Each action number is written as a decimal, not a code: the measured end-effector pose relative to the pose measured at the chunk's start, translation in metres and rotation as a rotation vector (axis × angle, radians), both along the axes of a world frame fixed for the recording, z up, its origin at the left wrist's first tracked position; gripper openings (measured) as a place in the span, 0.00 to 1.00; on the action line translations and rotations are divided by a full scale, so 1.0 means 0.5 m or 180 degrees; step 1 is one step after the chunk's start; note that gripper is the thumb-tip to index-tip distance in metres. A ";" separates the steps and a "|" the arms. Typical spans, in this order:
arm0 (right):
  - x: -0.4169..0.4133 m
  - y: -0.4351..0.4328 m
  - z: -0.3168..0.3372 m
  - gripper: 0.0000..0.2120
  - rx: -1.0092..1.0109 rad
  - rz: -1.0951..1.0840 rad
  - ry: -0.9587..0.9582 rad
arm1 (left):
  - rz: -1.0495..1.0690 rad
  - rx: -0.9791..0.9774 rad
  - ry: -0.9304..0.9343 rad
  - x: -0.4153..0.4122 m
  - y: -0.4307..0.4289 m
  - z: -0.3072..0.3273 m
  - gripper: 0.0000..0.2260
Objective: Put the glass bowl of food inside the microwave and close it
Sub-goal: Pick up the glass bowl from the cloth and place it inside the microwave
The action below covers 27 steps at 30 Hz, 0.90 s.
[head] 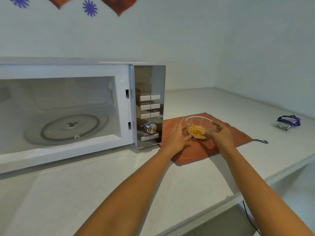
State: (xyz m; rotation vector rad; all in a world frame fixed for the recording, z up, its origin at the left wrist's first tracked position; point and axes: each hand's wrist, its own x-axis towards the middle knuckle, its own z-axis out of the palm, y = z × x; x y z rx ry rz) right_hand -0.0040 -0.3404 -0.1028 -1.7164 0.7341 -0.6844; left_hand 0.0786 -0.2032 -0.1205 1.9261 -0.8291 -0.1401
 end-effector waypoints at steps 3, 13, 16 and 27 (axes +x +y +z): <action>0.003 -0.016 -0.011 0.43 0.0130 0.0251 -0.0110 | -0.0092 -0.0172 0.0514 0.022 -0.025 -0.015 0.40; 0.014 -0.042 -0.029 0.42 0.0714 0.0883 -0.0516 | -0.0607 -0.0774 0.1239 0.049 -0.056 -0.008 0.35; 0.013 -0.047 -0.028 0.42 0.0927 0.0997 -0.0690 | -0.0670 -0.0825 0.1287 0.057 -0.057 -0.009 0.35; 0.027 -0.031 -0.007 0.19 0.1660 0.0822 -0.1062 | -0.0746 -0.0826 0.1387 0.059 -0.061 -0.009 0.31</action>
